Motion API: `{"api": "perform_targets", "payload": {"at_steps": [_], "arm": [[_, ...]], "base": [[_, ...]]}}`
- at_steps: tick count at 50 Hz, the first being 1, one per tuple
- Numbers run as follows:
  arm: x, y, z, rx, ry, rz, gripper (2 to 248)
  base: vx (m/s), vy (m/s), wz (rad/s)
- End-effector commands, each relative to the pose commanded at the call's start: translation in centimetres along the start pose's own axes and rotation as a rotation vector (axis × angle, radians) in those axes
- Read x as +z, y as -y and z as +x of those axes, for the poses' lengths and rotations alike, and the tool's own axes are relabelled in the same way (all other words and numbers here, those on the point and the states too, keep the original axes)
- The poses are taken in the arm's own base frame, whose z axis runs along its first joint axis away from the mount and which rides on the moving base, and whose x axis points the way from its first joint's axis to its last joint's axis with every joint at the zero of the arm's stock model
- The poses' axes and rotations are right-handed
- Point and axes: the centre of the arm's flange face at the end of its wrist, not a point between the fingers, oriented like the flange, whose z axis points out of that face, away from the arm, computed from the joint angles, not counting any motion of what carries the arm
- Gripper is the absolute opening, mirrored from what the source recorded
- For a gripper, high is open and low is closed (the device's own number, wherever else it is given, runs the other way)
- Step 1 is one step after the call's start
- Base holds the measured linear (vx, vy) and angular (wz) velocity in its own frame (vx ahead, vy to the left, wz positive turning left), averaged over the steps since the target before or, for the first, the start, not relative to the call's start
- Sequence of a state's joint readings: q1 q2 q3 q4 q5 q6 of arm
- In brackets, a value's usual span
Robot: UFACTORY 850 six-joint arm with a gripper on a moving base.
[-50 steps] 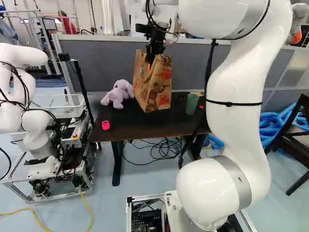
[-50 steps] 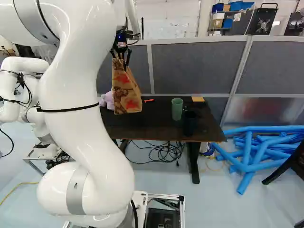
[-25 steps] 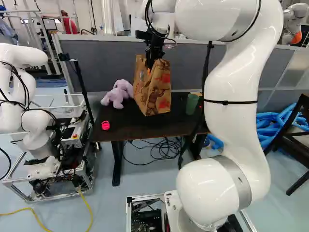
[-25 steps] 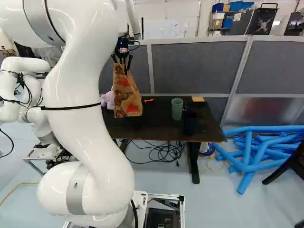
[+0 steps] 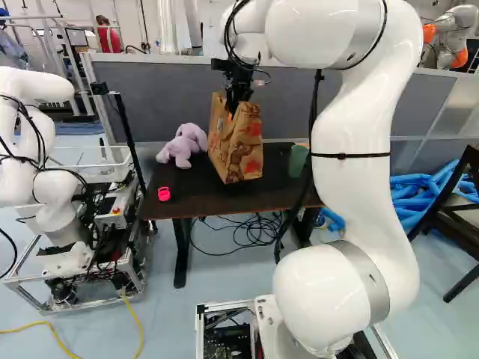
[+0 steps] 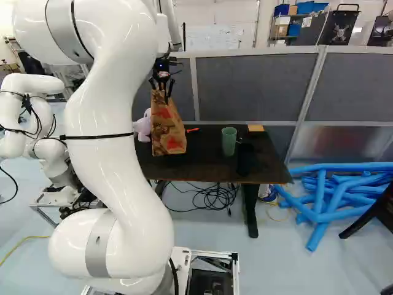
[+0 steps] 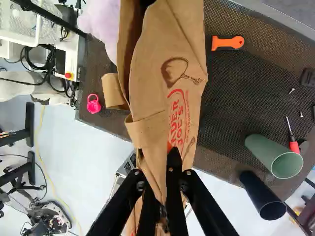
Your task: Pick up the bag on the ground and place it on the table
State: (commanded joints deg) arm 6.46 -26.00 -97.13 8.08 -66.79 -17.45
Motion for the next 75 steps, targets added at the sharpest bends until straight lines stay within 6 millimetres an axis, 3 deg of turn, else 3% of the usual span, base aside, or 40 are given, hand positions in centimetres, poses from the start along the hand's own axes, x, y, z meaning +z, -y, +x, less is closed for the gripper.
{"api": "perform_targets", "payload": {"at_steps": [29,56,75], "arm": [[4.5,-1.2,1.8,0.009,-0.023,-0.012,21],[8.6,-1.4,1.5,0.016,-0.007,-0.012,21],[9.0,-1.5,1.6,0.017,0.0,-0.011,21]], "base": [[0.0,0.0,0.0],[0.0,0.0,0.0],[0.0,0.0,0.0]]}}
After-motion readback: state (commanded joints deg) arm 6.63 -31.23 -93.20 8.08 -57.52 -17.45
